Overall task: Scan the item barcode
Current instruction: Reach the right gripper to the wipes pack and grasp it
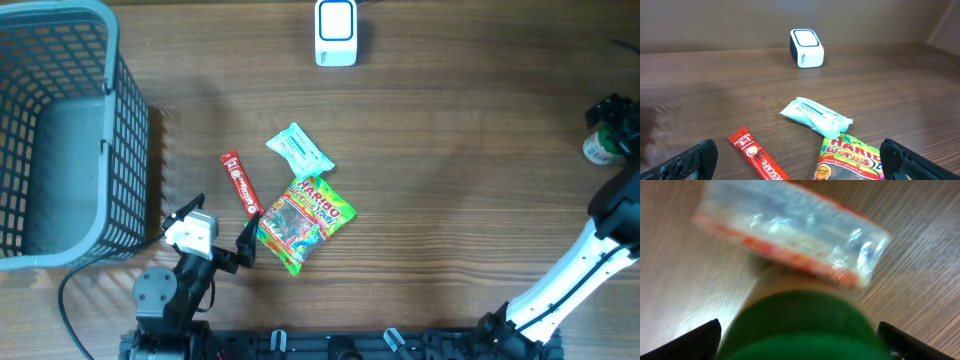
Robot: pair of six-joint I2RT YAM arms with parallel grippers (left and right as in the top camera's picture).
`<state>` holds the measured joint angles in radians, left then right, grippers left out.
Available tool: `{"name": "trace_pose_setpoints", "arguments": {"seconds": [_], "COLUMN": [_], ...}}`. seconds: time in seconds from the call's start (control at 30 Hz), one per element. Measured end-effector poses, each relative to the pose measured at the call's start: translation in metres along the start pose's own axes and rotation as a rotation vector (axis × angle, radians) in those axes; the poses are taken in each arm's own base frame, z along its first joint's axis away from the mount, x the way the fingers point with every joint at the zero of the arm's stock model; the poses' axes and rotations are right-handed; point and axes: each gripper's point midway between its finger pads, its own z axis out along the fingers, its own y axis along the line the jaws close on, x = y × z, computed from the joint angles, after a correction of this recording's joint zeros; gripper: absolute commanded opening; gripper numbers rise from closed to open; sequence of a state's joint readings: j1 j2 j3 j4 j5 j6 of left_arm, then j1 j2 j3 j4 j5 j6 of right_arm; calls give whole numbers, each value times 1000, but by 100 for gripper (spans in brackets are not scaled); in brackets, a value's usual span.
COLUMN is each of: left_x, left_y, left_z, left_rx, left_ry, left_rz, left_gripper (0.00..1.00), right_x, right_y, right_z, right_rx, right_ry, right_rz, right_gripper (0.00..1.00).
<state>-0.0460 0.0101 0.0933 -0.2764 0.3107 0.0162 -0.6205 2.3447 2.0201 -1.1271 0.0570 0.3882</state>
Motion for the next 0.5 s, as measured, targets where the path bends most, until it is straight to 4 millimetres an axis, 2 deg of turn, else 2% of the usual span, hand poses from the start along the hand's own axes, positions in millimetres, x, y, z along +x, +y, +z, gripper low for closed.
{"name": "trace_pose_setpoints", "arguments": {"seconds": [0.07, 0.17, 0.3, 0.37, 0.4, 0.47, 0.5], "left_x": [0, 0, 0, 0, 0, 0, 0], "left_y": [0, 0, 0, 0, 0, 0, 0], "left_z": [0, 0, 0, 0, 0, 0, 0], "left_rx": [0, 0, 0, 0, 0, 0, 0], "left_ry": [0, 0, 0, 0, 0, -1, 0], "left_rz": [0, 0, 0, 0, 0, 0, 0], "left_gripper": [100, 100, 100, 100, 100, 100, 100], "right_x": [4, 14, 55, 105, 134, 177, 201], "right_y": [10, 27, 65, 97, 116, 147, 163], "right_z": [-13, -59, -162, -206, -213, -210, -203], "right_rx": [-31, -76, -200, -266, -276, -286, -283], "right_ry": [11, -10, -81, -66, -33, 12, 38], "right_rz": [2, -5, -67, -184, -259, -394, -476], "right_gripper": [100, 100, 100, 98, 98, 99, 99]}}
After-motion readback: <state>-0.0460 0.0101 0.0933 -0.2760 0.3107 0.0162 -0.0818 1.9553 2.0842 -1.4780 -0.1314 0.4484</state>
